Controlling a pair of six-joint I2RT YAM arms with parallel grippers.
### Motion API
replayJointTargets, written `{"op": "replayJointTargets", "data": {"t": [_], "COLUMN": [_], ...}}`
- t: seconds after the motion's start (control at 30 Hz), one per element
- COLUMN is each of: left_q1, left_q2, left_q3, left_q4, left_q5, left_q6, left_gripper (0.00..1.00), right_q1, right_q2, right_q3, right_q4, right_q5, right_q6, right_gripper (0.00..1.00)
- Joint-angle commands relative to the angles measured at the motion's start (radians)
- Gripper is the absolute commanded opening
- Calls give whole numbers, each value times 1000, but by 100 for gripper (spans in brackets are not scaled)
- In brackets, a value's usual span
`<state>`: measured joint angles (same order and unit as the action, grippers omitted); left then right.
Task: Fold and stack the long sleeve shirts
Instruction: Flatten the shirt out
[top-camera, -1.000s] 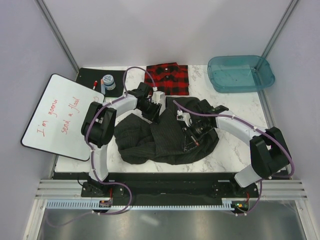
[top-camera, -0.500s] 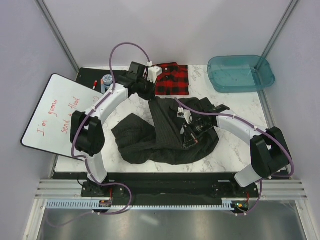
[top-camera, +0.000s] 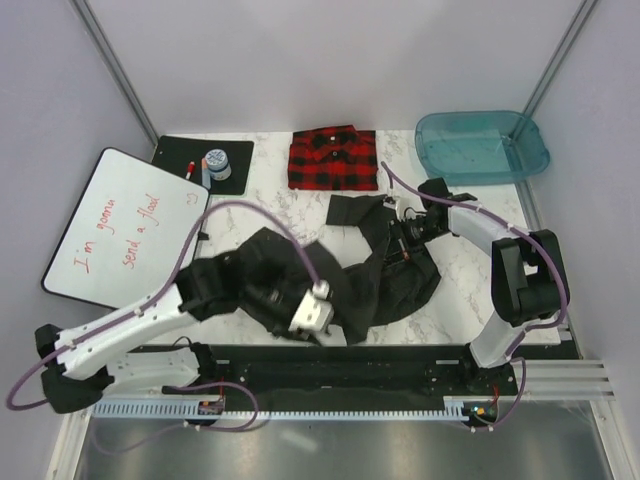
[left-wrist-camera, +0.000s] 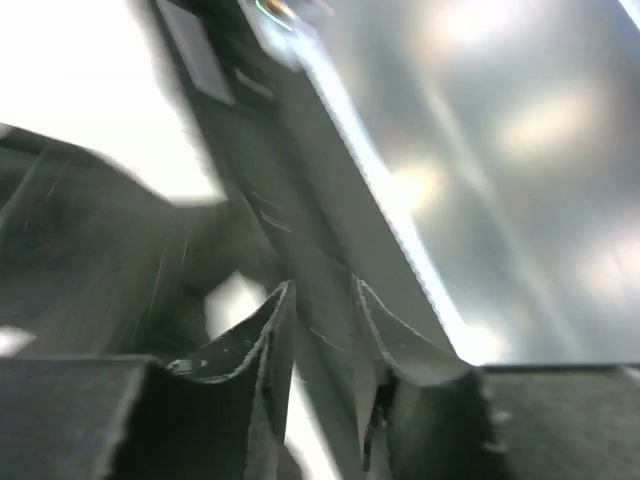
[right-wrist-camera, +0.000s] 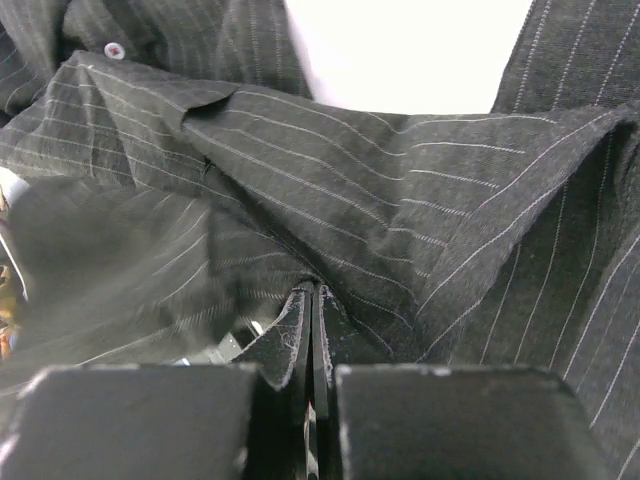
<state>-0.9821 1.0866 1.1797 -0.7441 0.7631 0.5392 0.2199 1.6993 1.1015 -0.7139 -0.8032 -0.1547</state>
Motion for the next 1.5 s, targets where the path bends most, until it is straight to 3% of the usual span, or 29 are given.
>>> {"op": "replayJointTargets", "data": {"t": [0.0, 0.1, 0.17, 0.27, 0.3, 0.37, 0.57, 0.6, 0.7, 0.77, 0.8, 0.97, 1.23, 1.47], "left_q1": [-105, -72, -14, 132, 234, 302, 341, 342, 374, 423, 481, 626, 698, 700], "left_q2": [-50, -80, -100, -91, -87, -48, 24, 27, -11, -51, -71, -112, -211, -168], "left_q3": [-201, -207, -204, -210, -228, -239, -279, -293, -348, -365, -362, -408, -606, -738], "left_q4": [-172, -163, -146, -109, -63, -46, -109, -130, -149, -132, -132, -129, 95, 334], "left_q5": [-237, -329, -283, -217, -191, -196, -231, -258, -321, -323, -305, -240, -208, -70], "left_q6": [212, 200, 165, 88, 64, 47, 143, 166, 226, 258, 265, 332, 462, 691], "left_gripper": [41, 54, 60, 60, 61, 61, 66, 71, 76, 78, 84, 87, 82, 63], "right_q1": [-4, -4, -4, -4, -2, -4, -7, -11, -53, -74, -85, -85, -129, -128], "right_q2": [-9, -29, -36, -56, -67, -76, -161, -180, -229, -265, -301, -378, -428, -402], "right_q3": [35, 17, 12, 14, 12, 12, -9, -5, 34, 79, 96, 187, 207, 161], "right_q4": [57, 60, 62, 62, 65, 64, 44, 36, 13, 10, 10, 16, 94, 131], "right_q5": [-8, 9, 10, 6, 6, -5, 53, 58, 23, -11, -14, -10, 175, 228], "right_q6": [7, -3, -9, -17, -19, -25, -106, -126, -134, -120, -109, -62, 7, 47], "right_gripper": [0, 0, 0, 0, 0, 0, 0, 0, 0, 0, 0, 0, 0, 0]}}
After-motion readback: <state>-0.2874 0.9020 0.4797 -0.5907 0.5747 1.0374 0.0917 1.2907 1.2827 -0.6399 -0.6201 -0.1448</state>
